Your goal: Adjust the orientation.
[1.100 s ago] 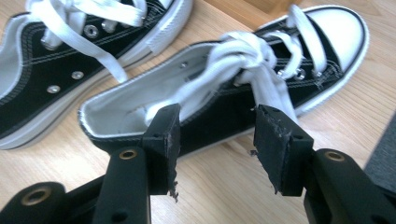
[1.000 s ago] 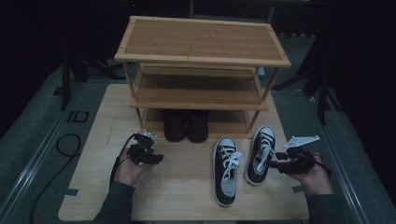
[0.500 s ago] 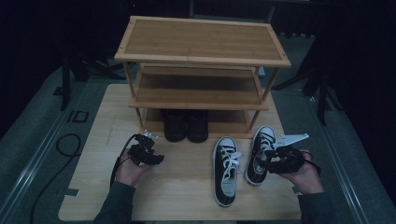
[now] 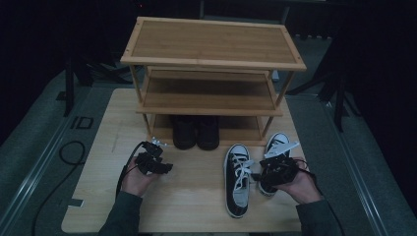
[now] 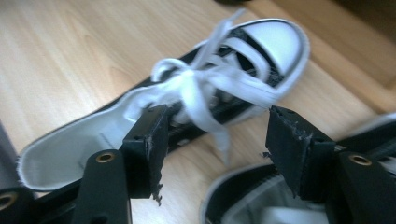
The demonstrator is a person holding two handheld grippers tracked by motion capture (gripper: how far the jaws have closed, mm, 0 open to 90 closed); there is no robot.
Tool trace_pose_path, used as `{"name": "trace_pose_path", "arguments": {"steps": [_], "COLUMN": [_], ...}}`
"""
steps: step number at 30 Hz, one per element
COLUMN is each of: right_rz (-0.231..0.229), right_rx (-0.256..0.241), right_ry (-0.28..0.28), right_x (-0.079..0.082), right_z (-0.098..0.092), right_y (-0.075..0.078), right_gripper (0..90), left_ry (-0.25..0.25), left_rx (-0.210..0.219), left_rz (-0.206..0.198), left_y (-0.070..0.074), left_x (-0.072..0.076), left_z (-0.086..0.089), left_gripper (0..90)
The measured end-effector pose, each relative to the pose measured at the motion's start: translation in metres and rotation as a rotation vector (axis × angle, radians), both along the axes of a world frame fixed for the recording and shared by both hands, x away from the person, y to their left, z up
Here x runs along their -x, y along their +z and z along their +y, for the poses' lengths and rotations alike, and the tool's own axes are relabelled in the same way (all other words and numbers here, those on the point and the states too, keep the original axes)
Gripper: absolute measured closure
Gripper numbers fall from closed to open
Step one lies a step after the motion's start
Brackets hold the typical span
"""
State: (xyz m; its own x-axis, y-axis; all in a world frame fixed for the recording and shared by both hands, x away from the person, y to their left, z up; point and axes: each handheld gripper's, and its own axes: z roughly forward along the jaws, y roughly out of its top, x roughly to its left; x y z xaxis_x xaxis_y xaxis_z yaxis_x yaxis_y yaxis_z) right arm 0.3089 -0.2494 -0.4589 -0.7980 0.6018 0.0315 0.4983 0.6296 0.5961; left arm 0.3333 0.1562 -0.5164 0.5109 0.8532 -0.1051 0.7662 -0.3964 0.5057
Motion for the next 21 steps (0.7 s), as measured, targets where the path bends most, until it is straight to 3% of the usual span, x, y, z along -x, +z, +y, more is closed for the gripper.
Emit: {"name": "trace_pose_path", "arguments": {"steps": [9,12,17,18,19,21], "right_rz": [0.023,0.037,0.067,0.084,0.088,0.091], "right_rx": [0.016,0.055,0.048,0.058,0.066,0.074], "right_ry": [0.028,0.020,0.028,0.028,0.026,0.030], "right_x": [0.001,-0.002,-0.004,-0.004,-0.004,-0.004], "right_z": [0.020,0.027,0.028,0.028,0.028,0.027], "right_y": [-0.014,-0.021,-0.024,-0.024,-0.025,-0.025], "right_gripper": [35.6,42.8,54.9,63.9,67.0,69.3], "left_ry": [-0.003,-0.004,-0.007,-0.008,-0.008,-0.010], "left_rx": [-0.003,-0.005,-0.004,-0.005,-0.005,-0.006], "left_rz": [-0.002,-0.001,0.003,0.005,0.005,0.004], "left_y": [0.000,0.000,-0.001,-0.002,-0.002,-0.002], "left_x": [0.000,0.000,0.000,0.000,0.000,0.000], "left_z": [-0.001,0.000,-0.001,-0.001,-0.001,-0.002], "left_gripper": [48.6,48.6,48.6,48.6,48.6,48.6]}}
